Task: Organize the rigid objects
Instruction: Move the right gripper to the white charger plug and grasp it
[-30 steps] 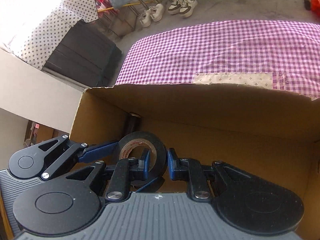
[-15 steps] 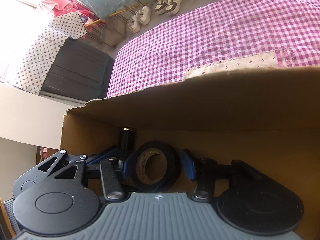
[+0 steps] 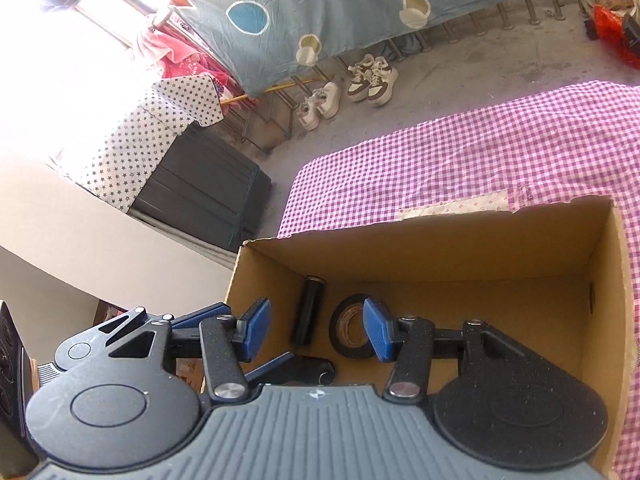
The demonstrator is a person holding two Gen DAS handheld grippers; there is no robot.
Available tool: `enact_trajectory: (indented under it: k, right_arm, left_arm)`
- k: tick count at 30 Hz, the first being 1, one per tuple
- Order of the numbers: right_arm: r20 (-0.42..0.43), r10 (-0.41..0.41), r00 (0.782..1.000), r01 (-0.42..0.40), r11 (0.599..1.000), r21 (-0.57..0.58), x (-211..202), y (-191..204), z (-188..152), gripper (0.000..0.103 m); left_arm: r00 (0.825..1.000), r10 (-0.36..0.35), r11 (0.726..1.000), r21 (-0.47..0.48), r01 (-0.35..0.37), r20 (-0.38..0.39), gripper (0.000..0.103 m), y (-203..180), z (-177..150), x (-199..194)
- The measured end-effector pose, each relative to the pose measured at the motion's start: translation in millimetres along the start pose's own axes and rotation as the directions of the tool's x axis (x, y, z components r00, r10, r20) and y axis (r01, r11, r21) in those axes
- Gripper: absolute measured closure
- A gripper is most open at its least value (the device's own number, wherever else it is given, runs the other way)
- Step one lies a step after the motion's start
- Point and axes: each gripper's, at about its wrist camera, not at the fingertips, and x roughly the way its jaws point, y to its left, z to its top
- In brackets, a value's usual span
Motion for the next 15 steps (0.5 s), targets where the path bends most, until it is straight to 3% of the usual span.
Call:
enact_trajectory:
  k: [7, 12, 15]
  right_arm:
    - [0.150, 0.064, 0.987, -0.050, 0.994, -0.097, -112.7, 21.2, -61.5, 0.045]
    - [0.209, 0.056, 0.976, -0.028, 0.991, -0.134, -155.8, 24.3, -119.5, 0.045]
    - [0.217, 0.028, 0.976, 0.002, 0.991, -0.134, -159.0, 18.0, -147.9, 0.045]
  left_arm:
    - [0.986, -0.068, 0.995, -0.064, 0.079, 0.152, 0.034, 4.5, -28.9, -68.4]
    - [0.966, -0.146, 0.983, -0.082, 0.166, 0.212, 0.034, -11.5, -66.6, -86.4]
    - [0.953, -0.191, 0.974, -0.076, 0.214, 0.234, 0.033, -30.4, -93.5, -90.0]
